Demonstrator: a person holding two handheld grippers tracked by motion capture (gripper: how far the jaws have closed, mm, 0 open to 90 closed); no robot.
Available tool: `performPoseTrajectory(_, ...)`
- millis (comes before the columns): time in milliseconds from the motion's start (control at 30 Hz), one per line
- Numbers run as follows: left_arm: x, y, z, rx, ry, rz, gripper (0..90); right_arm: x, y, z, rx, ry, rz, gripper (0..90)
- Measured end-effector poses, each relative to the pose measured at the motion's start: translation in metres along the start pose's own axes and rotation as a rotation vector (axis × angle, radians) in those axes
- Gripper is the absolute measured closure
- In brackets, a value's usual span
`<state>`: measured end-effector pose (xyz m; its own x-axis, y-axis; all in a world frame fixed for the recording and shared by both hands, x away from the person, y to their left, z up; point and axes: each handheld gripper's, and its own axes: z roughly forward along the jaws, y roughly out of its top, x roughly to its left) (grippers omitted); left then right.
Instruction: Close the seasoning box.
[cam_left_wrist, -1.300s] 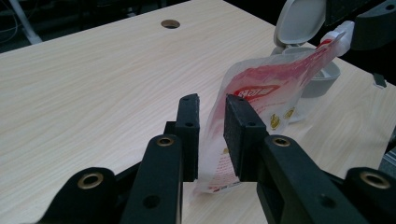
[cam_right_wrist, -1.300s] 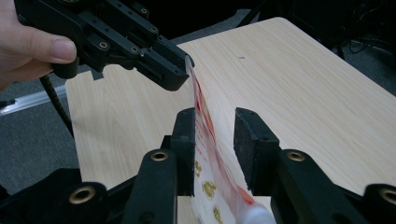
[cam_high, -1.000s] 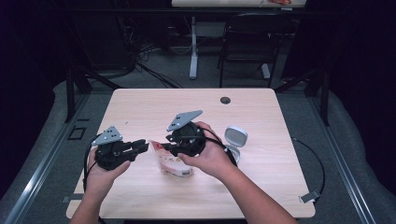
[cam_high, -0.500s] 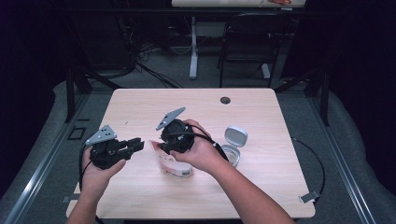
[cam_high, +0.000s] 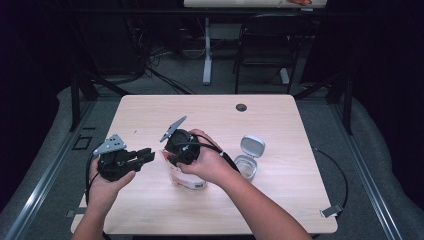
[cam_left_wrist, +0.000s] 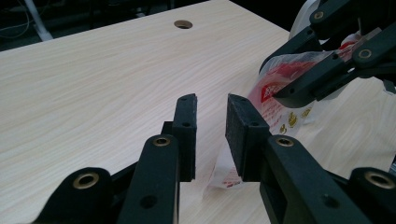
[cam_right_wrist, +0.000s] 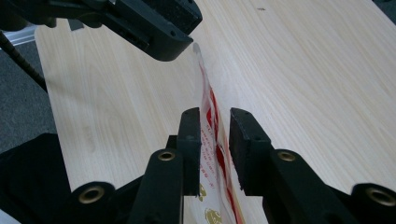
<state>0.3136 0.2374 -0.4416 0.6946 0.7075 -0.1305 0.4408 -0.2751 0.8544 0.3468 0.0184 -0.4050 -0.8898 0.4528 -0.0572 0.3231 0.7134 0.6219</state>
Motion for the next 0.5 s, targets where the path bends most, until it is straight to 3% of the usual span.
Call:
performPoseTrajectory(267,0.0007,-0.0005,0.0008,0.0,-0.002,-0.004,73.7,-0.001,0.0008,0.0081,0.058,-0.007,0.007,80.0)
performPoseTrajectory(500,0.0004,-0.0009,0.0024,0.009,-0.002,-0.003,73.3,-0.0018,0.0011,0.0092,0.067,0.009,0.002,85.6)
